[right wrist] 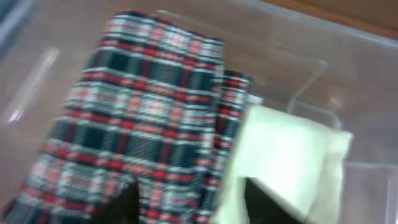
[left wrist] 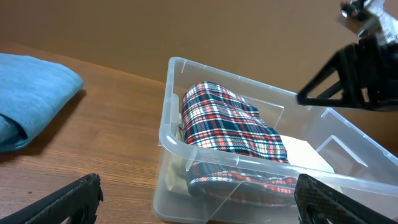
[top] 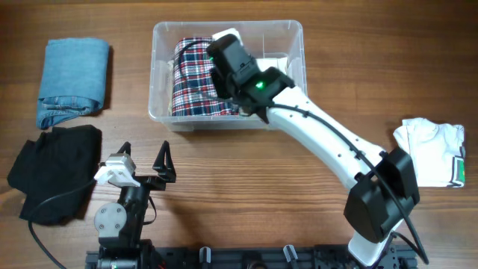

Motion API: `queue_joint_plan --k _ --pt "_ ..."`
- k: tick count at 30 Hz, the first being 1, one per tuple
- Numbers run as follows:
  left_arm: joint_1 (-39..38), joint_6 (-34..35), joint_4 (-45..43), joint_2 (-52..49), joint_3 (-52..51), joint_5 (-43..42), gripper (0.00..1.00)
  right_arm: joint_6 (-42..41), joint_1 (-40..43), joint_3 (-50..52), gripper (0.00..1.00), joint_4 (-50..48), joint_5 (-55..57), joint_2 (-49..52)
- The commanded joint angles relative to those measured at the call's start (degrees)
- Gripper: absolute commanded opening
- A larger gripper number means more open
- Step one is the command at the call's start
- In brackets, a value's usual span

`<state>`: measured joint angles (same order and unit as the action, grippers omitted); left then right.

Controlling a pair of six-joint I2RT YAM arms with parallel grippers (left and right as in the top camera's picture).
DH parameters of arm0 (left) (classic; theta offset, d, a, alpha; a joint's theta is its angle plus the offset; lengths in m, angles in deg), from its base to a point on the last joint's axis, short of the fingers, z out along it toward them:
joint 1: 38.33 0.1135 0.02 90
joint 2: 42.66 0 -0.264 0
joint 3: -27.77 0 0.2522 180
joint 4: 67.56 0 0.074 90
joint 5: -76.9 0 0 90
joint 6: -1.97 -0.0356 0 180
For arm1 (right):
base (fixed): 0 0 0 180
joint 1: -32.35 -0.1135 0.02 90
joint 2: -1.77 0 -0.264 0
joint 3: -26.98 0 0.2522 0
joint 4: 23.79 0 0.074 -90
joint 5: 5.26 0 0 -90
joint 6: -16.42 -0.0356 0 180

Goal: Pack container
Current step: 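Press the plaid shirt flat with the right gripper, then release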

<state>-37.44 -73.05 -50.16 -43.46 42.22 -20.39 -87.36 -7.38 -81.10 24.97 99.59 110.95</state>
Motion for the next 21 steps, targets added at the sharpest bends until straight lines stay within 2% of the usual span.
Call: queue_joint_plan --k 1,7,21 --pt "0.52 0.48 0.15 0.42 -0.35 0.52 1.0 0.11 4.11 -0.9 0.24 1.09 -2.29 4.24" --pt "0.52 0.48 0.15 0.42 -0.35 0.52 1.0 0.96 7.3 -0.9 0.11 -0.63 -6.51 6.67" --pt "0.52 0.48 0.15 0.42 -0.35 0.52 1.0 1.64 7.5 -0.9 0.1 -3.85 -7.21 14.16"
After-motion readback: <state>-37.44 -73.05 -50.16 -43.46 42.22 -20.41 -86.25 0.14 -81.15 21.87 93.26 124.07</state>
